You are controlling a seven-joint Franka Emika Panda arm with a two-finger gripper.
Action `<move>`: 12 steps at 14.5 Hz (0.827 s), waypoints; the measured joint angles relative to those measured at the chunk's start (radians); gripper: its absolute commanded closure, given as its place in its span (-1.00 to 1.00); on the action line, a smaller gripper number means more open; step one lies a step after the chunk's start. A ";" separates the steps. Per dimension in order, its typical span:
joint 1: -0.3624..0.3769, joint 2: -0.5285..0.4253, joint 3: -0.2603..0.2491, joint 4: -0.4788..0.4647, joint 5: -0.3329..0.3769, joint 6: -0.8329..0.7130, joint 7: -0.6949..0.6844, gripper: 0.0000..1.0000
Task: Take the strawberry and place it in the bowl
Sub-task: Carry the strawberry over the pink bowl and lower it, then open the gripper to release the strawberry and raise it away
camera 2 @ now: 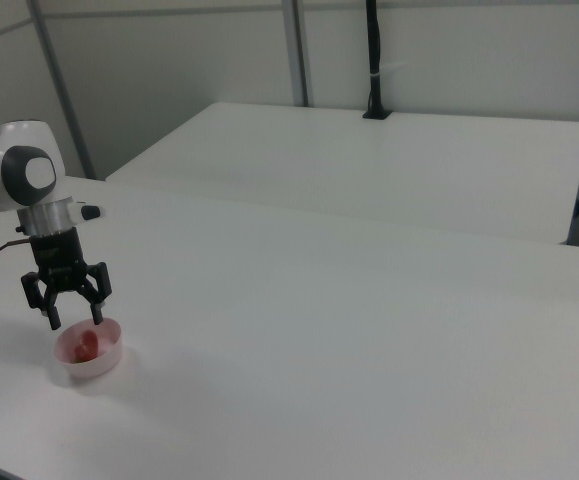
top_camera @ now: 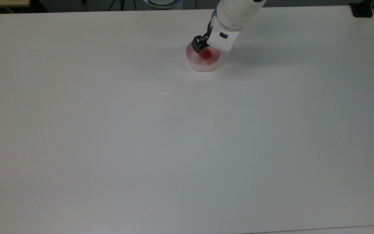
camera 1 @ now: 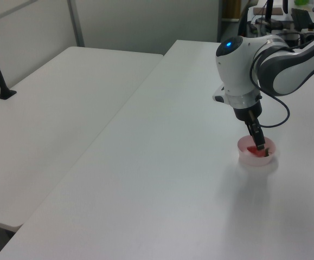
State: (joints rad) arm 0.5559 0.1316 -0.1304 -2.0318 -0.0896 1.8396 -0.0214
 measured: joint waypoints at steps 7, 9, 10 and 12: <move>-0.103 -0.055 -0.001 0.116 -0.004 -0.007 0.117 -1.00; -0.209 -0.086 0.003 0.209 -0.004 -0.064 0.119 -1.00; -0.261 -0.097 0.003 0.255 -0.004 -0.091 0.119 -1.00; -0.351 -0.111 0.010 0.330 -0.003 -0.126 0.119 -1.00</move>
State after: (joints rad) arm 0.2046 0.0205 -0.1203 -1.7017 -0.0926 1.7135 0.0979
